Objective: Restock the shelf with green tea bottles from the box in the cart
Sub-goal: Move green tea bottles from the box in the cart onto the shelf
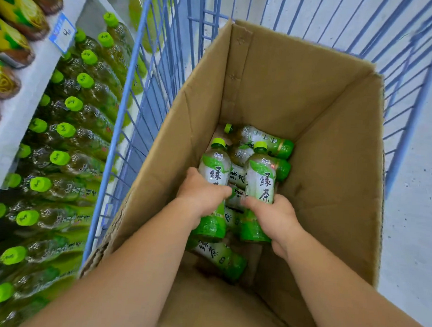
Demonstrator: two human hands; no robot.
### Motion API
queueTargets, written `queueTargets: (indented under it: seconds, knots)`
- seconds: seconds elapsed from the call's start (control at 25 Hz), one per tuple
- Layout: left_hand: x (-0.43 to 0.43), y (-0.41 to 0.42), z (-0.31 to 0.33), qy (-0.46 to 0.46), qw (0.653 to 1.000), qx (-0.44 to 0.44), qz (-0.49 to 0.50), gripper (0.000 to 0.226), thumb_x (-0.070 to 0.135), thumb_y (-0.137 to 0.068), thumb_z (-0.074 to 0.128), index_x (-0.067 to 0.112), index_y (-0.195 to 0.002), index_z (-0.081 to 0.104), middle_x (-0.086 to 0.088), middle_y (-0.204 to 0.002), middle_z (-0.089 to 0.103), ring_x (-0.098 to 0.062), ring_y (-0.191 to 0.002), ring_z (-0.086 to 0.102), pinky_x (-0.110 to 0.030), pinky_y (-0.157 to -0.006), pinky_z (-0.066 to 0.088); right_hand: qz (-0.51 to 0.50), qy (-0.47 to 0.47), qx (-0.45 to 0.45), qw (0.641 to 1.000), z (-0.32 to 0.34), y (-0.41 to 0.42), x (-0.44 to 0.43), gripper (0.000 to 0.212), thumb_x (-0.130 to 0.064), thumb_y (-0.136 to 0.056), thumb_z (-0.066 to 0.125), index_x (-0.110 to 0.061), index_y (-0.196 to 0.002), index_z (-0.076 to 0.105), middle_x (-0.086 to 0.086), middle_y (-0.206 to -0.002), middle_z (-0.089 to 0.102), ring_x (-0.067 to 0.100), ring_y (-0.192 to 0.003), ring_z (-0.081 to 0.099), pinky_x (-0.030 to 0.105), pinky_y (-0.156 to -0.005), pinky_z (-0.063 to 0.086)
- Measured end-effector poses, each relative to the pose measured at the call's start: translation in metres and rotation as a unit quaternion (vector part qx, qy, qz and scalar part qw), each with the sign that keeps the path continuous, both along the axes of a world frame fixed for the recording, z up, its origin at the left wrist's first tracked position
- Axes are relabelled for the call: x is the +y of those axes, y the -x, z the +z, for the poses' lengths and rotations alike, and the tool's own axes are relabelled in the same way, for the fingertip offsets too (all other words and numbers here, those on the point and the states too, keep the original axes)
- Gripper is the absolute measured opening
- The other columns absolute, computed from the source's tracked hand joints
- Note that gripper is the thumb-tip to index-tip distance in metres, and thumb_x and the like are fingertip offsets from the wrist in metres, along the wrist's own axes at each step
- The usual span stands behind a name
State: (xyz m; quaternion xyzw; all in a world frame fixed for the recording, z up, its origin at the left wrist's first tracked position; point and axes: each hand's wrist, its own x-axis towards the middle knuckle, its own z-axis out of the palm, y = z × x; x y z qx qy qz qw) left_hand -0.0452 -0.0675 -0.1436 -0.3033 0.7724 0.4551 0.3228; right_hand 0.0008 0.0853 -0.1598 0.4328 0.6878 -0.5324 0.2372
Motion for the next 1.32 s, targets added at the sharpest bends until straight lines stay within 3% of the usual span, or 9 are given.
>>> queueTargets:
  seconds: [0.12, 0.28, 0.44, 0.56, 0.68, 0.76, 0.88, 1.08, 1.32]
  knots:
    - [-0.005, -0.014, 0.039, -0.013, 0.999, 0.041, 0.004, 0.054, 0.026, -0.071, 0.080, 0.021, -0.114, 0.047, -0.002, -0.102, 0.062, -0.025, -0.092, 0.064, -0.044, -0.086, 0.057, 0.012, -0.007, 0.033, 0.999, 0.035, -0.009, -0.003, 0.044, -0.032, -0.070, 0.082, -0.016, -0.108, 0.067, 0.006, -0.096, 0.074, 0.027, -0.085, 0.072, 0.047, -0.079, 0.062]
    - [-0.007, -0.047, 0.093, -0.034, 0.995, 0.094, 0.023, 0.049, 0.024, -0.069, 0.080, 0.028, -0.108, 0.051, 0.004, -0.097, 0.066, -0.018, -0.088, 0.066, -0.044, -0.084, 0.058, 0.037, -0.014, 0.073, 0.997, 0.091, -0.023, 0.003, 0.030, -0.030, -0.078, 0.082, -0.019, -0.101, 0.066, 0.004, -0.095, 0.073, 0.023, -0.085, 0.071, 0.044, -0.077, 0.061]
    - [-0.008, -0.081, 0.155, -0.050, 0.989, 0.129, 0.057, 0.060, 0.026, -0.068, 0.080, 0.032, -0.120, 0.052, 0.008, -0.100, 0.068, -0.012, -0.089, 0.067, -0.040, -0.080, 0.058, 0.086, -0.002, 0.086, 0.993, 0.157, -0.042, 0.009, 0.037, -0.034, -0.078, 0.078, -0.022, -0.106, 0.057, 0.004, -0.102, 0.067, 0.024, -0.091, 0.068, 0.050, -0.083, 0.060]
    - [-0.010, -0.108, 0.195, -0.046, 0.980, 0.166, 0.100, 0.061, 0.025, -0.069, 0.081, 0.031, -0.122, 0.053, 0.009, -0.102, 0.069, -0.011, -0.090, 0.067, -0.038, -0.079, 0.057, 0.168, -0.005, 0.102, 0.981, 0.199, -0.055, 0.015, 0.029, -0.033, -0.083, 0.073, -0.024, -0.099, 0.051, 0.005, -0.099, 0.063, 0.024, -0.087, 0.066, 0.050, -0.082, 0.059]
    - [-0.011, -0.142, 0.231, -0.035, 0.966, 0.194, 0.169, 0.056, 0.026, -0.068, 0.081, 0.032, -0.118, 0.057, 0.005, -0.104, 0.069, -0.015, -0.091, 0.068, -0.039, -0.078, 0.057, 0.251, 0.002, 0.135, 0.958, 0.240, -0.069, 0.016, 0.024, -0.028, -0.086, 0.071, -0.027, -0.096, 0.049, 0.002, -0.096, 0.062, 0.020, -0.083, 0.064, 0.049, -0.081, 0.057]
    - [-0.013, -0.168, 0.252, -0.024, 0.955, 0.212, 0.207, 0.043, 0.020, -0.075, 0.081, 0.038, -0.105, 0.055, 0.007, -0.100, 0.068, -0.013, -0.087, 0.067, -0.034, -0.073, 0.055, 0.301, 0.016, 0.152, 0.941, 0.263, -0.079, 0.013, 0.018, -0.022, -0.087, 0.069, -0.019, -0.096, 0.054, 0.002, -0.089, 0.061, 0.021, -0.077, 0.060, 0.045, -0.074, 0.054]
    - [-0.022, -0.211, 0.280, 0.004, 0.936, 0.242, 0.256, 0.049, 0.018, -0.079, 0.081, 0.041, -0.108, 0.050, 0.010, -0.102, 0.066, -0.012, -0.089, 0.068, -0.030, -0.067, 0.054, 0.372, 0.027, 0.171, 0.912, 0.288, -0.093, -0.001, 0.035, -0.025, -0.080, 0.069, -0.004, -0.106, 0.058, 0.005, -0.088, 0.062, 0.023, -0.078, 0.061, 0.040, -0.070, 0.052]
    - [-0.051, -0.287, 0.305, 0.071, 0.902, 0.266, 0.332, 0.055, 0.016, -0.076, 0.082, 0.032, -0.120, 0.053, 0.009, -0.101, 0.067, -0.008, -0.085, 0.067, -0.024, -0.061, 0.049, 0.462, 0.041, 0.177, 0.868, 0.309, -0.121, -0.043, 0.034, -0.031, -0.084, 0.071, -0.017, -0.109, 0.053, 0.005, -0.101, 0.063, 0.023, -0.090, 0.064, 0.045, -0.082, 0.056]
    - [-0.097, -0.373, 0.305, 0.109, 0.853, 0.281, 0.427, 0.057, 0.017, -0.075, 0.082, 0.032, -0.122, 0.053, 0.010, -0.103, 0.067, -0.007, -0.088, 0.066, -0.022, -0.065, 0.050, 0.592, 0.041, 0.194, 0.781, 0.319, -0.171, -0.120, 0.032, -0.033, -0.082, 0.075, -0.021, -0.104, 0.056, 0.001, -0.098, 0.067, 0.018, -0.086, 0.065, 0.040, -0.077, 0.055]
